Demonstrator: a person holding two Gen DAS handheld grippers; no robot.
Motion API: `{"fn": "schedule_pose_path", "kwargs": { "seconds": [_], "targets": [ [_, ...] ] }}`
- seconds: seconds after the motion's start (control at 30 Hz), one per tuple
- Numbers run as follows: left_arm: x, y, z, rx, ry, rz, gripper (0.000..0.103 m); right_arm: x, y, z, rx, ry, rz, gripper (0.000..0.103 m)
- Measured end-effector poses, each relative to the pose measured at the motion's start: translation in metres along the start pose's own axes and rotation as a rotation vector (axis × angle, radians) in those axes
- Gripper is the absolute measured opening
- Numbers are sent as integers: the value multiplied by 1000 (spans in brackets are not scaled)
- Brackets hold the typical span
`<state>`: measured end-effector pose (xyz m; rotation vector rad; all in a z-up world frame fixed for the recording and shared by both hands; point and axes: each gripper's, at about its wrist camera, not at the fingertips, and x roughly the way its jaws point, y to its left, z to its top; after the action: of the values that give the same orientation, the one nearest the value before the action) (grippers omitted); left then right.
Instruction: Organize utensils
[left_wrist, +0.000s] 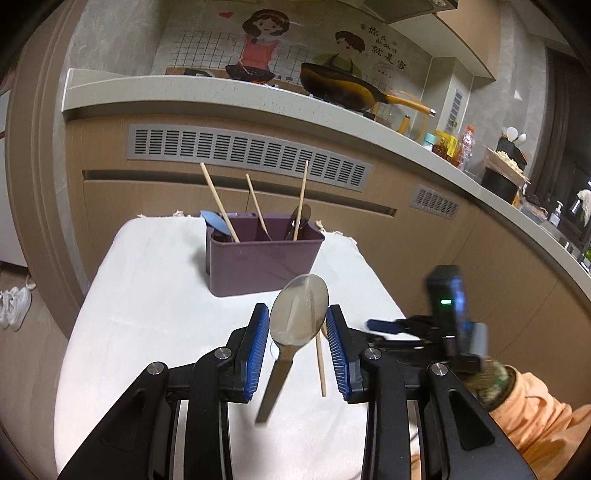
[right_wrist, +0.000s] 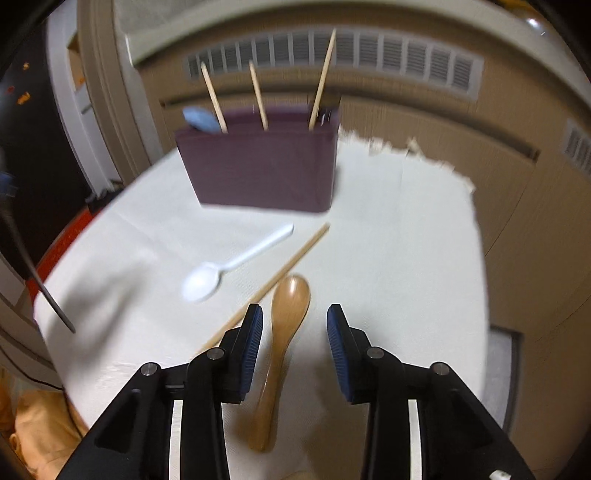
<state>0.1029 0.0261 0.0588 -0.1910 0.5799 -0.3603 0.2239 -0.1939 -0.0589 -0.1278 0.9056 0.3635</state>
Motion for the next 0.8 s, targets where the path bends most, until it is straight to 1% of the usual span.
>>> {"fn": "schedule_pose_path", "kwargs": {
  "seconds": [0.07, 0.2, 0.3, 0.37, 0.47, 0.57, 0.6, 0.67, 0.73, 0.8],
  "targets": [
    [3, 1, -2, -3, 11, -2, 33, 16, 6, 1, -6, 26, 6, 35],
    [8, 2, -7, -8, 30, -5, 33, 44, 10, 7, -7, 72, -31, 35],
    [10, 2, -10, -9, 41, -5, 33, 45, 12, 9, -20, 75, -50, 35],
    [11, 2, -11, -9, 46, -7, 32, 39, 17, 7, -37, 78, -46, 28],
    [11, 1, -12, -7, 49, -6, 30, 22, 20, 4, -42, 51, -22, 28],
    [12, 1, -12, -3, 49, -3, 26, -7, 23, 2, -57, -5, 2, 28],
    [13, 1, -12, -5, 49, 2, 25, -17, 23, 2, -62, -25, -5, 28],
    [14, 2, -13, -5, 55, 6, 24, -27, 22, 3, -64, -42, -16, 28],
    [17, 4, -15, 8, 84, 15, 24, -33, 21, 1, -69, -51, -30, 28],
    [24, 6, -21, 25, 137, 27, 26, -35, 23, -5, -69, -48, -38, 28]
  ]
}}
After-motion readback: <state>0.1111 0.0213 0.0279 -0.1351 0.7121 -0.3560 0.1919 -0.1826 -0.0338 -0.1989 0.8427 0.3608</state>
